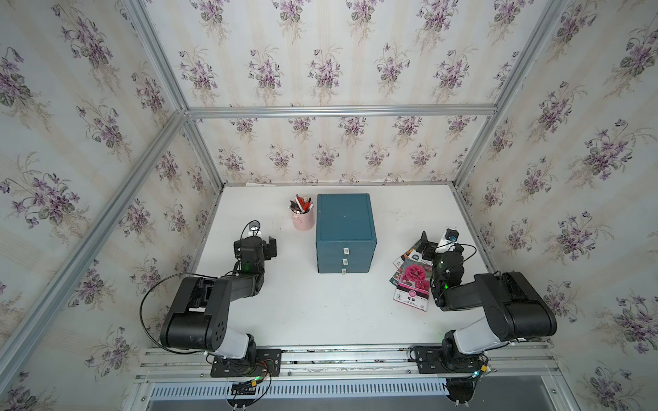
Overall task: Take the seed bags out of the drawer
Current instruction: Reset both arms
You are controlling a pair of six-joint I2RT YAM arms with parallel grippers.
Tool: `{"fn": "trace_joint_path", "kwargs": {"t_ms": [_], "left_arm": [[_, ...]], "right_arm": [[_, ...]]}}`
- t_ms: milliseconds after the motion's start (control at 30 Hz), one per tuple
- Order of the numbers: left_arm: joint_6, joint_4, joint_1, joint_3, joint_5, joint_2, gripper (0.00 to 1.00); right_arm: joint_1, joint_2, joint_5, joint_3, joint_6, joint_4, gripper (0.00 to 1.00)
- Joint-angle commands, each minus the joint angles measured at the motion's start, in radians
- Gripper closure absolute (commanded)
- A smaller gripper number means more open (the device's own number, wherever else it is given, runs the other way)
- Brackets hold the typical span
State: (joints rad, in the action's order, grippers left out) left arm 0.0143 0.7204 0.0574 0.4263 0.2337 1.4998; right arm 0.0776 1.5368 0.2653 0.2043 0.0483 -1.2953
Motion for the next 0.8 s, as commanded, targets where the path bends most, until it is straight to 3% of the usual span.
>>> {"fn": "trace_joint_path", "kwargs": {"t_ms": [0, 767], "left_arm": [[-0.01, 0.009, -0.001, 0.007, 0.007, 0.001, 0.0], [-0.01, 0.005, -0.001, 0.009, 0.007, -0.001, 0.0]], "right_arm": [[0.0, 0.0, -0.003, 0.001, -0.007, -0.009, 0.0], [0.0, -0.003, -0.013, 0.007, -0.008, 0.005, 0.0]]}}
